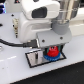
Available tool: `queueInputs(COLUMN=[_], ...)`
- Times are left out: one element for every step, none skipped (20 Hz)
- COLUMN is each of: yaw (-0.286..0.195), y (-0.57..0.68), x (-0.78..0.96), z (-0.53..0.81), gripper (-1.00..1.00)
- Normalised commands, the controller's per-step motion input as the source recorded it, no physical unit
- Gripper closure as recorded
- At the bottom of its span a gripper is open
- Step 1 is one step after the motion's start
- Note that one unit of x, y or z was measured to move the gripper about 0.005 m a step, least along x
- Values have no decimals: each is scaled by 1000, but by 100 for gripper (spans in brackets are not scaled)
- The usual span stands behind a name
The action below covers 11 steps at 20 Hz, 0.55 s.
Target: Insert the blue gear onto the right peg, followed by the red gear
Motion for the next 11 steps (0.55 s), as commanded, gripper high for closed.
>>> queueInputs(yaw=[0, 0, 0, 0, 0, 0, 0, 0, 0, 0, 0], y=[158, 161, 152, 95, 5, 37, 0, 2, -14, -13, -12], x=[11, 9, 8, -1, -8, -4, -9, 9, 5, 2, -2], z=[550, 615, 647, 677, 564, 619, 535, 297, 40, 14, 5], gripper=[-100, -100, -100, -100, -100, -100, -100, -100, -100, -100, -100])
